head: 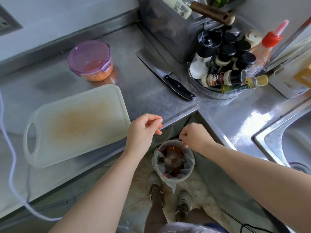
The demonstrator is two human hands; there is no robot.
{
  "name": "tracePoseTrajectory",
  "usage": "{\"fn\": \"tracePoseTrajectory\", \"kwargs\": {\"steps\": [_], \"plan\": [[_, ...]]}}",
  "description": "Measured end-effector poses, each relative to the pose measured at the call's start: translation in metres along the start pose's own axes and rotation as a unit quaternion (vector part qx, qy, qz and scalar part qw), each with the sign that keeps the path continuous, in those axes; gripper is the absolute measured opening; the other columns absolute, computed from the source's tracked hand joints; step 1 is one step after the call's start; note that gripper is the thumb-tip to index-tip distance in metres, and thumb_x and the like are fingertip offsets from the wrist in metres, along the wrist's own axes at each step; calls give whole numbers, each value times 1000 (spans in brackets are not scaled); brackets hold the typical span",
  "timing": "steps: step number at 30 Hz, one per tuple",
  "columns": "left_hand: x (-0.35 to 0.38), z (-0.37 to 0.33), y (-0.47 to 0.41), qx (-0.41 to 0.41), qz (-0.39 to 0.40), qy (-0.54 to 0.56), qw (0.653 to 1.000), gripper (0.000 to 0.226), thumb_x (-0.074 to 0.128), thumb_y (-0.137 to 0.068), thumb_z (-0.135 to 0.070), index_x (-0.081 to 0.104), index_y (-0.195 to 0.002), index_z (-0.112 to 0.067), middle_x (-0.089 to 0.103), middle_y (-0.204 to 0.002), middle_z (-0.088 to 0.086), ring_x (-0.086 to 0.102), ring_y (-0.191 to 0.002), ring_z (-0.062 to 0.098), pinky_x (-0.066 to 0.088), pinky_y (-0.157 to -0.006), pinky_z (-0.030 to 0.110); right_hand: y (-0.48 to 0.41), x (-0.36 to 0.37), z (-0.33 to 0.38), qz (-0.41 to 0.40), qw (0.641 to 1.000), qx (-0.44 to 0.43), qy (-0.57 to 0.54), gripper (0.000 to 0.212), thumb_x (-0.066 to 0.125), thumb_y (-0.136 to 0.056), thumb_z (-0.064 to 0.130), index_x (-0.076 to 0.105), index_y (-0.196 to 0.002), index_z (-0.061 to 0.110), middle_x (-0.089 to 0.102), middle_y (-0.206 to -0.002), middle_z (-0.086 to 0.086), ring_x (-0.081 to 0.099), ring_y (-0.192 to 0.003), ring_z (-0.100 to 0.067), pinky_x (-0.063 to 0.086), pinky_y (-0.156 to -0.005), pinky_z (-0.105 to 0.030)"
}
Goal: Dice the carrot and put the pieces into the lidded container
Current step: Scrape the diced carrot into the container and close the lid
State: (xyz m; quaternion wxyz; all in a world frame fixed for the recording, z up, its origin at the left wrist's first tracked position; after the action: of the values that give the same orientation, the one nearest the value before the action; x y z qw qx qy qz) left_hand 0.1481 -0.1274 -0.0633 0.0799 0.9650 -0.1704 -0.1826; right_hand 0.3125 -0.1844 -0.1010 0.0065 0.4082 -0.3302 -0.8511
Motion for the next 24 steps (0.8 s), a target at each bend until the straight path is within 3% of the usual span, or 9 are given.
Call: {"fn": "tracePoseTrajectory", "kwargs": {"steps": [3,6,9,11,13,15,17,20,24], "plan": [[-9,-12,1,8,-6,-63,998,28,55,-94,-32,59,-71,-17,57,-58,-5,57,-55,6,43,-57,9,10,-14,14,-36,999,-15,33,26,66,-87,25,56,-65,14,61,-70,0,57,-66,-16,43,-55,-27],[-21,-21,-1,-2,5,-82,997,34,43,-99,-31,56,-69,-24,57,-60,-6,56,-61,6,42,-62,17,18,-32,35,-67,993,-41,86,37,57,-92,34,46,-63,13,51,-66,1,49,-62,-17,35,-51,-29],[-40,-22,-5,9,20,-110,994,25,43,-98,-15,60,-88,-31,62,-77,-12,59,-80,6,43,-73,16,24,-48,63,-85,991,-81,66,39,45,-97,30,45,-63,9,48,-65,-3,47,-65,-24,33,-54,-31],[-61,-18,-7,22,15,-151,988,29,44,-95,-6,63,-102,-27,64,-94,-12,60,-94,7,43,-83,17,20,-60,81,-110,988,-94,48,33,42,-96,24,52,-69,8,54,-68,-5,51,-71,-28,36,-57,-31],[-86,-8,-10,37,9,-280,959,30,48,-92,-10,63,-115,-23,59,-116,-5,56,-110,16,41,-94,24,9,-72,94,-132,986,-96,46,21,42,-94,18,61,-87,14,62,-84,-3,55,-85,-29,44,-67,-32],[-112,7,-10,-28,38,-439,897,41,51,-93,-26,50,-133,-31,40,-143,2,42,-129,25,35,-106,36,-8,-76,101,-130,984,-85,93,31,44,-95,18,55,-124,17,56,-122,-7,50,-112,-29,46,-87,-37],[-133,21,-5,-131,102,-499,850,54,47,-95,-41,28,-146,-39,8,-159,5,16,-143,36,23,-114,46,-25,-75,102,-101,980,-45,163,45,44,-97,19,38,-141,16,39,-143,-10,35,-129,-30,37,-100,-41],[-142,29,-1,-181,152,-478,846,62,43,-97,-45,10,-149,-42,-16,-159,4,4,-145,40,18,-115,49,-41,-67,101,-93,969,3,227,49,41,-96,12,33,-144,17,30,-147,-12,31,-131,-32,32,-104,-40],[-129,28,-9,-178,155,-507,829,62,38,-98,-48,3,-148,-45,-19,-158,5,-3,-144,42,15,-117,52,-51,-55,105,-136,967,-31,214,56,44,-86,-7,44,-136,19,37,-132,-11,37,-120,-31,36,-98,-36]]}}
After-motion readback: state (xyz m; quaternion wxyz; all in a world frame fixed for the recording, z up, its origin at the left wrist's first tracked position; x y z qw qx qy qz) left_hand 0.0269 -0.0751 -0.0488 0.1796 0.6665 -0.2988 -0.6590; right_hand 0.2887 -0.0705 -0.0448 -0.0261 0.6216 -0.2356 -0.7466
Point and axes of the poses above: each hand's wrist, its own y-axis away from the middle knuckle, its own x-axis out of the palm, z = x × y, the point moved 2 cm from there along -y, towards the middle knuckle
